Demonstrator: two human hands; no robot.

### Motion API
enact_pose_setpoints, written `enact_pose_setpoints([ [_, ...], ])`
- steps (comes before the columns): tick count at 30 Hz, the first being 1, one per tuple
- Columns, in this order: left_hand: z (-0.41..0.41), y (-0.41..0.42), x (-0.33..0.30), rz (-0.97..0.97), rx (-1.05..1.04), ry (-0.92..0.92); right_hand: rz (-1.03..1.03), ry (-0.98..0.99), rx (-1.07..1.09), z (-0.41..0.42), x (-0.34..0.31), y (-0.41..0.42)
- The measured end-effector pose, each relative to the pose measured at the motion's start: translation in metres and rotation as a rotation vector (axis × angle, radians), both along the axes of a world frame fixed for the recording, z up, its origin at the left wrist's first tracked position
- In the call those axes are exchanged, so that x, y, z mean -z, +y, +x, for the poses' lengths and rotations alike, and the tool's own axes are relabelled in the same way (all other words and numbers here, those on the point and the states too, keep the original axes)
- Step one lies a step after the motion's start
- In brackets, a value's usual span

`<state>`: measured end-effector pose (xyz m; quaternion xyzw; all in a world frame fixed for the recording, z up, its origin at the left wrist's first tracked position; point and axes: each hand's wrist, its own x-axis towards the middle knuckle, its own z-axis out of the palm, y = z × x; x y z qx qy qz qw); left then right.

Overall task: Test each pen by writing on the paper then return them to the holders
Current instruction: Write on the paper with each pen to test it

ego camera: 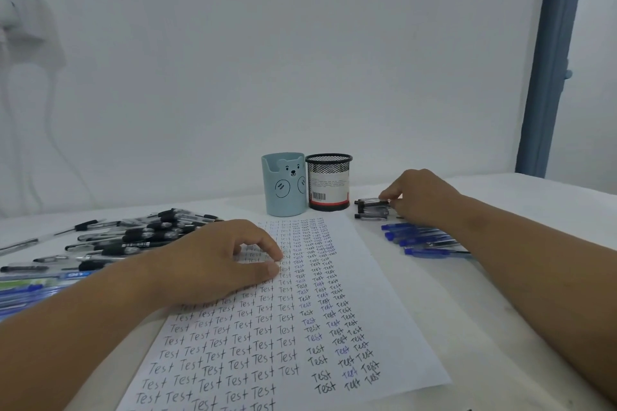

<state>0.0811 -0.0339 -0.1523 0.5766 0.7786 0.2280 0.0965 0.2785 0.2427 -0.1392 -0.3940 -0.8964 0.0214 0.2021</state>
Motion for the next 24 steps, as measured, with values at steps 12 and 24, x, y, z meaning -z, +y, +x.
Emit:
enact_pose_setpoints([
  [12, 0.003, -0.003, -0.002, -0.007, 0.005, -0.016, 0.006, -0.027, -0.036, 0.002, -0.003, -0.005],
  [24, 0.001, -0.008, -0.013, 0.133, -0.049, -0.004, 0.028, 0.11, -0.251, -0.015, -0.001, -0.038],
])
